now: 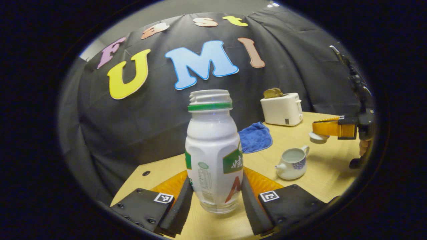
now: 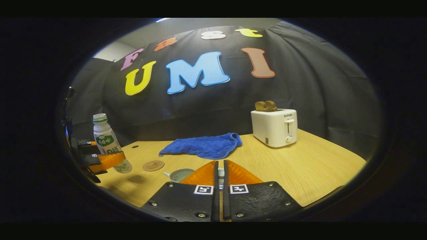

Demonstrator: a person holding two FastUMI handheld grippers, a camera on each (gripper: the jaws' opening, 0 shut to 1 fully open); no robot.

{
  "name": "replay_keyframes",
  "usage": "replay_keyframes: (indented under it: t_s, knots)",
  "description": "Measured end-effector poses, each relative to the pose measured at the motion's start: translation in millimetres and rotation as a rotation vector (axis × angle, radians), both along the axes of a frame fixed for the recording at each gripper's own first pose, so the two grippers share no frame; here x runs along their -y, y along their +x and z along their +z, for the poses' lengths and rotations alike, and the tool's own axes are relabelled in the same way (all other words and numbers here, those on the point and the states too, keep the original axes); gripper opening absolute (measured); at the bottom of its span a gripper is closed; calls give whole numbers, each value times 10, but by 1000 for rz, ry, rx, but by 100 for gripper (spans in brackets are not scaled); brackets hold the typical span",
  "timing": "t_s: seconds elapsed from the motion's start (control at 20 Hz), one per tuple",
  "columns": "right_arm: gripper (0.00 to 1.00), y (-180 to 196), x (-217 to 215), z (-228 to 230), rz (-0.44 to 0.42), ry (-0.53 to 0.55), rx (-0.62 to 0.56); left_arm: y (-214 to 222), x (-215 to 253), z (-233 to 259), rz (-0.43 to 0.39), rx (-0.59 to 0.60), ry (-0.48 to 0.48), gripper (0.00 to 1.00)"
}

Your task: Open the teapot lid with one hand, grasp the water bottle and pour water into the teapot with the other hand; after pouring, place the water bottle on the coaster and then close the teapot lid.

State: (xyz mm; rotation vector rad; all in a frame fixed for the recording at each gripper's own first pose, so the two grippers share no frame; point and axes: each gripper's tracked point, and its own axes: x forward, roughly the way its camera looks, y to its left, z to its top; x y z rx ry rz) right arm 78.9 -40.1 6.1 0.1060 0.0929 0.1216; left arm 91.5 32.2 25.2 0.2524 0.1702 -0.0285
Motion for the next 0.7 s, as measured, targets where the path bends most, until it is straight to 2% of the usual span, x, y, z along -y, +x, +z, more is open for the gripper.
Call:
replay_keyframes:
  t_s: [0.1,0.25,0.3,0.35,0.4,0.5,0.55,0.7]
  knots:
    - [0,17,-119,47,15,-21,8,-62,-73,-19,5,4,-58,84]
    - [4,68,-333,131,42,-46,25,-138,-227,-23,24,12,-100,72]
    - [4,89,-415,129,53,-51,24,-165,-269,-36,29,13,-108,84]
    - [4,111,-503,120,70,-51,20,-187,-317,-32,34,15,-116,84]
    - [0,129,-577,110,84,-49,17,-202,-364,-28,41,18,-124,78]
    - [4,171,-675,79,99,-47,7,-256,-446,-25,50,22,-139,81]
    - [4,199,-707,63,103,-48,1,-283,-494,-10,54,27,-145,78]
    - [4,254,-752,-8,105,-57,-15,-333,-603,-14,69,33,-150,78]
